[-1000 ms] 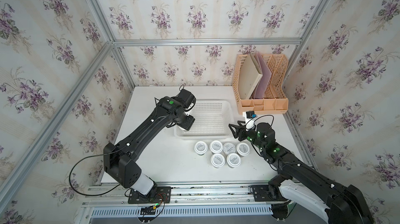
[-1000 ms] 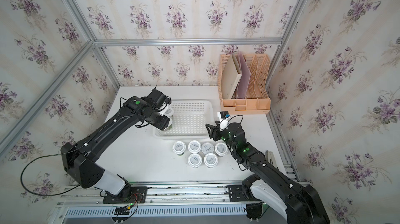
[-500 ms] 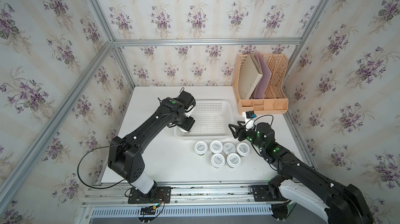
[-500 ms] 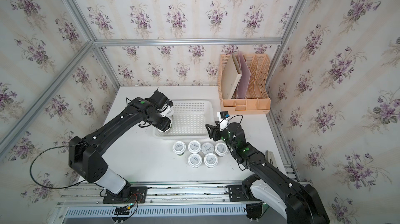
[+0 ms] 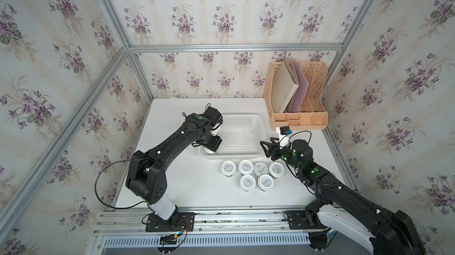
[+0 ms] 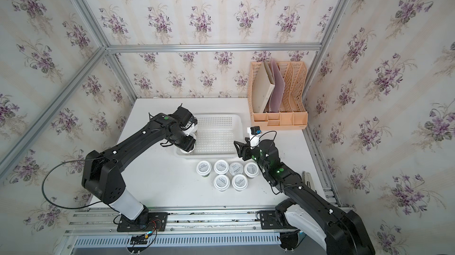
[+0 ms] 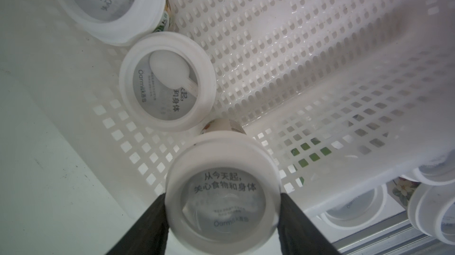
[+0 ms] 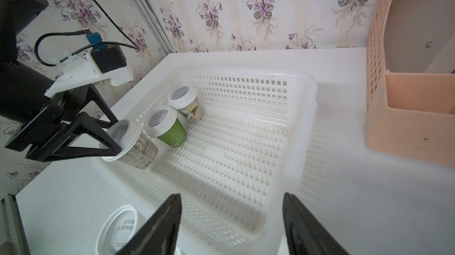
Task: Put the yogurt in the basket
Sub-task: Place the yogurt in the basket.
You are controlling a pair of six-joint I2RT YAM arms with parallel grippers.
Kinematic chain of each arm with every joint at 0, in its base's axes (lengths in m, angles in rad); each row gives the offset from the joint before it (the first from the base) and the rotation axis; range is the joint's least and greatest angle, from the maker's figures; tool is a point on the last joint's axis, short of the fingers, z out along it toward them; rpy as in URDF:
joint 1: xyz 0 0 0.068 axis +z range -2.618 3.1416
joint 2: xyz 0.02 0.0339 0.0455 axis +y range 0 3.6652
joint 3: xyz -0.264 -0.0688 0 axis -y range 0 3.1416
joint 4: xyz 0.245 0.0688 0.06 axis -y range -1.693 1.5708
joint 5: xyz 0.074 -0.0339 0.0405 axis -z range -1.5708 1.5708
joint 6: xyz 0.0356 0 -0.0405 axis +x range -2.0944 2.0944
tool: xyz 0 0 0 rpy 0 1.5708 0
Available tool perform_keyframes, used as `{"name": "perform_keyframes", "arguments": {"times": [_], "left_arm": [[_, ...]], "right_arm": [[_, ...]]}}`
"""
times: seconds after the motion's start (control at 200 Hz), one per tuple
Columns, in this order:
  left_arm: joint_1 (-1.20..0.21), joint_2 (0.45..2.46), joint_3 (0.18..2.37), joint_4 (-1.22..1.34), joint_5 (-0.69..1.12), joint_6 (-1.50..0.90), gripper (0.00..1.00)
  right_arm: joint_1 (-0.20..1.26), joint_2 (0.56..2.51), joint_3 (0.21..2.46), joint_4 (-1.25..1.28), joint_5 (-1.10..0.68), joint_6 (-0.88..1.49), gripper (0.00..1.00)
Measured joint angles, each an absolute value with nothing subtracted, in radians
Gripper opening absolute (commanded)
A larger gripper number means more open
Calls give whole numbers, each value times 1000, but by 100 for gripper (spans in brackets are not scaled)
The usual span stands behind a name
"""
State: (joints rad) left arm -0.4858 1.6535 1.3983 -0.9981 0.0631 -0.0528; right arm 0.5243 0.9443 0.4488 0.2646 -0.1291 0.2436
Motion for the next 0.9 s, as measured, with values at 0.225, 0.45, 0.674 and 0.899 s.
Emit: {"name": "perform_keyframes", "arguments": {"times": [0.225, 0.45, 0.674, 0.899], "left_arm": [[-485, 1665, 1390, -980, 63, -53, 68], [-485, 1683, 1378, -967, 63, -60, 68], [-484, 1692, 1367, -958, 63, -62, 69], [-482, 1706, 1360, -948, 60, -64, 70]], "right_arm": [[524, 943, 449, 265, -129, 244, 70], [524, 943, 449, 265, -129, 244, 70], [524, 941, 449, 265, -129, 243, 70], [524, 939, 449, 265, -129, 243, 70]]}}
